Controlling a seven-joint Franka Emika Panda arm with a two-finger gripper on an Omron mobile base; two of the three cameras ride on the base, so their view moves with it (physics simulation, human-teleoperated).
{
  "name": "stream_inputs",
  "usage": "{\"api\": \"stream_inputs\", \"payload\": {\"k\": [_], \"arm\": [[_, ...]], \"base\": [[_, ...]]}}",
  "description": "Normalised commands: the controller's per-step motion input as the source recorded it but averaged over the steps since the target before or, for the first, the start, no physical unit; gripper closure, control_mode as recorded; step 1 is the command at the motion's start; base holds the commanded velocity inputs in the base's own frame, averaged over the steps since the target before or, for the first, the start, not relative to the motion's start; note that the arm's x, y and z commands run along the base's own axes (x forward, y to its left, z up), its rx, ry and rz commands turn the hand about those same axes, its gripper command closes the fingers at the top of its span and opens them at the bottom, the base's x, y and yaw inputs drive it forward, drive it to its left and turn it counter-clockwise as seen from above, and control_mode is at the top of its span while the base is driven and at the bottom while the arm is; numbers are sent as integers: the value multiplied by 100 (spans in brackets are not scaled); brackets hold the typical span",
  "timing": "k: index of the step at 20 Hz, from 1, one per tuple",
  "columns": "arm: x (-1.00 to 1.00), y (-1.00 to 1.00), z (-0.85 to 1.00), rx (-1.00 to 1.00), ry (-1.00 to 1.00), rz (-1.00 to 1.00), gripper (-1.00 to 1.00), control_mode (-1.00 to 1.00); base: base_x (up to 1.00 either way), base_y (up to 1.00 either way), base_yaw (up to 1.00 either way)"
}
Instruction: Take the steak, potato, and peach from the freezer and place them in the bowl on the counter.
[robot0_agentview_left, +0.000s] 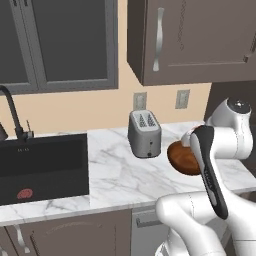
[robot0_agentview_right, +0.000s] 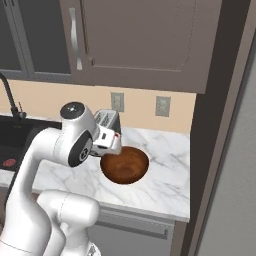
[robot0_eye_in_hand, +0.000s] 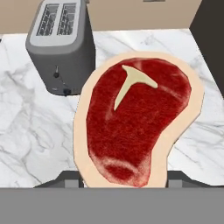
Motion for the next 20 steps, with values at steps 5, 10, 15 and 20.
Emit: {"api": "stream_inputs", "payload": {"k": [5,10,15,20], "arm": [[31,-18,-61,0,0,0,100,-100],[23,-7,-61,0,0,0,100,-100],[27,-7,-43,0,0,0,100,-100],[7,-13,-30,0,0,0,100,-100]], "base": [[0,0,0],[0,0,0],[0,0,0],[0,0,0]]}}
